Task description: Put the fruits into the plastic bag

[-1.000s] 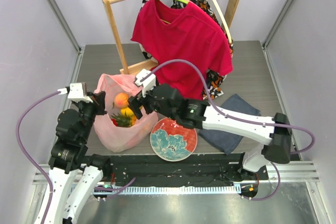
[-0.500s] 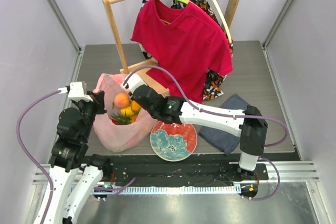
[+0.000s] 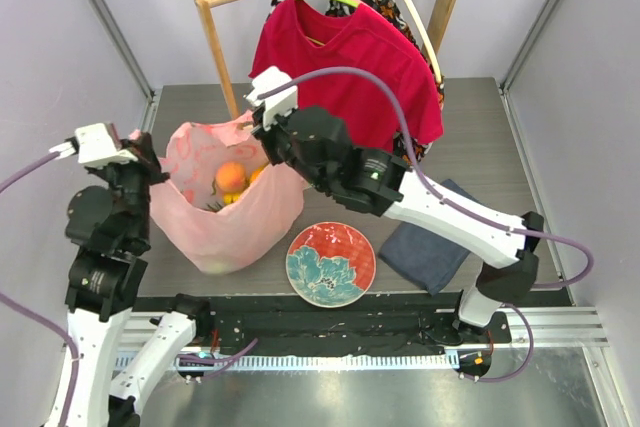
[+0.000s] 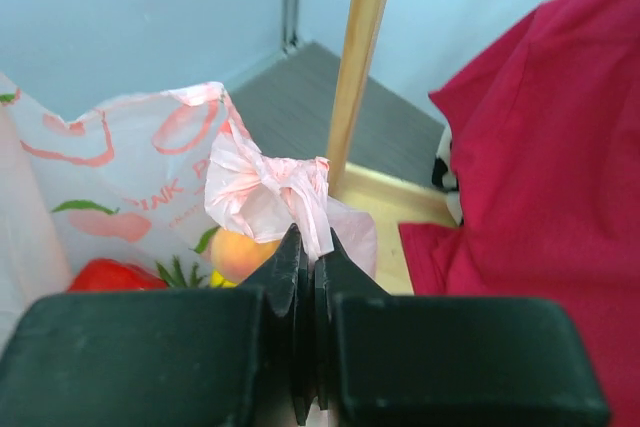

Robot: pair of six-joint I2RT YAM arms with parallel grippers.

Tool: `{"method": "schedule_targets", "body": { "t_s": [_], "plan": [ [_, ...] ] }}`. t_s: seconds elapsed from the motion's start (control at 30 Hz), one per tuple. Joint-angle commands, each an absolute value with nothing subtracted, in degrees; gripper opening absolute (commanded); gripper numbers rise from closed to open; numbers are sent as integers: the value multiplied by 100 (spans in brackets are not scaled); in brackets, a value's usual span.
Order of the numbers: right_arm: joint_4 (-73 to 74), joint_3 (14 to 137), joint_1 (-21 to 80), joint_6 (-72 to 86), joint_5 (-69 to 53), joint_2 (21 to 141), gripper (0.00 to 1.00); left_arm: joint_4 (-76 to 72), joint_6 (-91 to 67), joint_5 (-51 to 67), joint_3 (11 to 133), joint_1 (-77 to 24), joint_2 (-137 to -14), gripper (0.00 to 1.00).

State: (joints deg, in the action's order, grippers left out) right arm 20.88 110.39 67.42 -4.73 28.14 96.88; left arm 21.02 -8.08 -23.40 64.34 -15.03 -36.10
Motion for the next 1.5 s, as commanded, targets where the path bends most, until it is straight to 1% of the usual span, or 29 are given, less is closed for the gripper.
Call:
{"method": "schedule_targets", "body": {
  "t_s": [0.0, 0.23, 0.33, 0.43, 0.63, 0.73, 0.77, 0.8, 0.83, 0.87, 0.93, 0.97, 1.03, 1.07, 1.17, 1.33, 1.43, 1.47],
  "plan": [
    [1828, 11312, 6724, -273, 2470, 9430, 1, 1573, -475, -2786, 6855, -1494, -3691, 0],
    [1732, 10934, 6461, 192, 2172, 9527, 1, 1135, -18, -2945, 6575, -1503, -3911, 0],
    [1740, 10732, 6346, 491, 1979, 9589, 1, 819, 289, -2585, 6276, -1503, -3964, 0],
    [1723, 10574, 6267, 685, 1881, 9641, 1, 642, 290, -2417, 5943, -1503, -4060, 0],
    [1775, 10327, 6205, 940, 1740, 9817, 2, 272, 141, -2461, 5239, -1503, -4008, 0],
    [1784, 10231, 6196, 1019, 1696, 9826, 10, 421, 27, -2409, 5256, -1503, -4017, 0],
    [1784, 10222, 6196, 1028, 1679, 9809, 18, 474, 35, -2356, 5273, -1503, -4008, 0],
    [1784, 10178, 6188, 1028, 1653, 9782, 23, 588, 35, -2303, 5291, -1503, -3999, 3],
    [1784, 10160, 6188, 1028, 1652, 9721, 30, 641, -104, -2251, 5308, -1503, -3956, 9],
    [1784, 10134, 6188, 1028, 1644, 9660, 46, 703, -132, -2119, 5378, -1503, -3920, 27],
    [1784, 10055, 6187, 1002, 1617, 9502, 64, 887, -255, -2013, 5440, -1503, -3763, 54],
    [1775, 10020, 6187, 976, 1591, 9449, 77, 940, -316, -1978, 5467, -1503, -3692, 75],
    [1706, 9871, 6187, 941, 1460, 9282, 84, 1098, -483, -1890, 5528, -1503, -3551, 89],
    [1670, 9731, 6187, 914, 1398, 9116, 87, 1168, -527, -1890, 5554, -1503, -3412, 99],
    [1416, 9354, 6179, 870, 1134, 8650, 90, 1432, -712, -1968, 5599, -1503, -3095, 100],
    [819, 8606, 6187, 809, 870, 7824, 92, 1634, -879, -2083, 5563, -1503, -2593, 100],
    [599, 8149, 6179, 809, 1089, 7287, 93, 1889, -914, -2197, 5581, -1494, -2286, 100],
    [572, 7913, 6179, 817, 1464, 7156, 93, 2020, -940, -2206, 5572, -1494, -2198, 100]
  ]
}}
